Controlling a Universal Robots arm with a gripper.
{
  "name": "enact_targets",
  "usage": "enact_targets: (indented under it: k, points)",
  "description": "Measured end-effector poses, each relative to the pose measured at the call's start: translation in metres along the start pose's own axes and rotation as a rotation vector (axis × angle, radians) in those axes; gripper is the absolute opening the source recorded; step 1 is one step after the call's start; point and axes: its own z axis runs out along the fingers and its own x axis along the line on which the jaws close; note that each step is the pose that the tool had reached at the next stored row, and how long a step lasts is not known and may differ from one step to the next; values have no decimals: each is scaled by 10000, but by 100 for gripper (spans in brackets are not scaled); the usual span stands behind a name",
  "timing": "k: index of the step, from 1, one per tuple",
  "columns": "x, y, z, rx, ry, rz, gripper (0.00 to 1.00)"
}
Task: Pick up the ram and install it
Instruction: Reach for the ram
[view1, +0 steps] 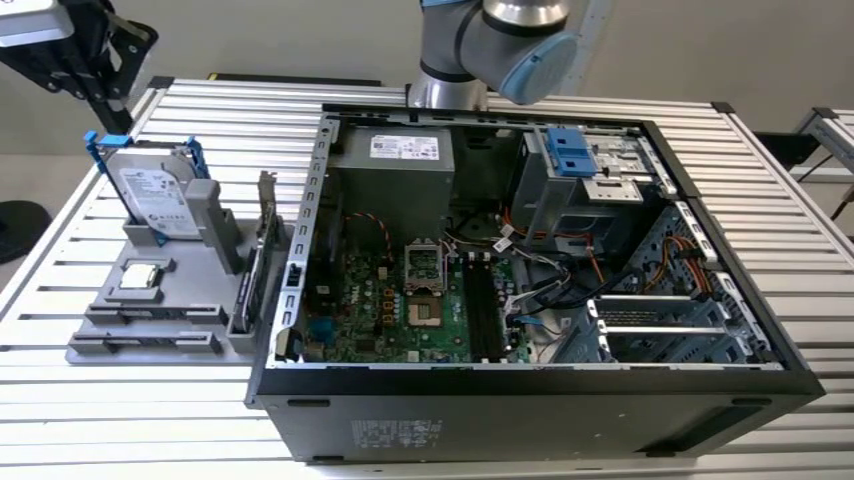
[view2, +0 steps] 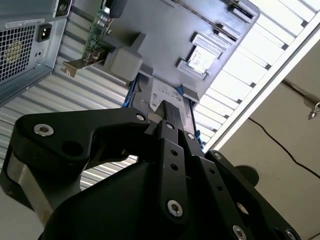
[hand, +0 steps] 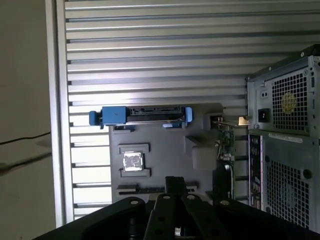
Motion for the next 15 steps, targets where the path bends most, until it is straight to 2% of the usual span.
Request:
enact_targets:
  k: [5,9,15]
  points:
    - [42,-2,0,-3,6,-140,0]
    - [48,-15,-2,-3,8,-151,0]
    - [44,-79,-4,-3,8,-152,0]
